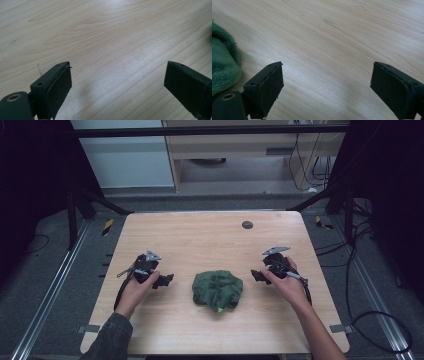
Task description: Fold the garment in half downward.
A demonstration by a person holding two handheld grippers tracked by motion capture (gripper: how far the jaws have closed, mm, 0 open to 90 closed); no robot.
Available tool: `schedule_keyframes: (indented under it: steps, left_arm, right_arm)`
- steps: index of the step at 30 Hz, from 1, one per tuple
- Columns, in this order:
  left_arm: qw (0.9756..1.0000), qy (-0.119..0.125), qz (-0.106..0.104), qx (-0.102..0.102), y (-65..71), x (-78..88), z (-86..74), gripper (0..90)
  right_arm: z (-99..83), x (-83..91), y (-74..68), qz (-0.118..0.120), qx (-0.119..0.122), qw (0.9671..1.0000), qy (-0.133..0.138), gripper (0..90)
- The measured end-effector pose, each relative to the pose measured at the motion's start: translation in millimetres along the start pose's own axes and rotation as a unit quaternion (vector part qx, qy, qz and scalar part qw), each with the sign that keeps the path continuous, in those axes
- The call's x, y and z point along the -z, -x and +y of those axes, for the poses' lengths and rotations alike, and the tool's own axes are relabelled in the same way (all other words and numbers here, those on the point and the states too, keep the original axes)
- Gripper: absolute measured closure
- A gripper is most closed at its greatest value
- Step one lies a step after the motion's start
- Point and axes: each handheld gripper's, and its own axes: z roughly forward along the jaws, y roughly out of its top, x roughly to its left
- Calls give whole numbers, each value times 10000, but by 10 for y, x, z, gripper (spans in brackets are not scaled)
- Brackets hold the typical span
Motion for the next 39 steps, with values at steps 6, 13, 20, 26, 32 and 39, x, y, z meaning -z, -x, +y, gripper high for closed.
schedule_keyframes:
  steps: [6,13,20,26,32,39]
  left_arm:
    - [9999,-99,114,-16,-102,-96,23,71]
    - [9997,-108,199,-117,-162,-170,39,70]
    - [9995,-157,240,-94,-254,-244,101,68]
    - [9995,-152,287,-23,-327,-305,102,65]
    - [9996,-197,225,8,-330,-355,80,57]
    - [9998,-120,162,22,-333,-382,81,48]
  right_arm:
    - [-13,-40,122,-99,-225,9997,80,113]
    - [99,-66,242,-218,-67,9997,-55,99]
    - [213,-162,325,-189,-104,9997,-81,107]
    - [204,-265,389,-192,-303,9993,-101,118]
    - [188,-291,403,-204,-392,9990,-76,113]
    - [178,-316,427,-263,-491,9984,25,95]
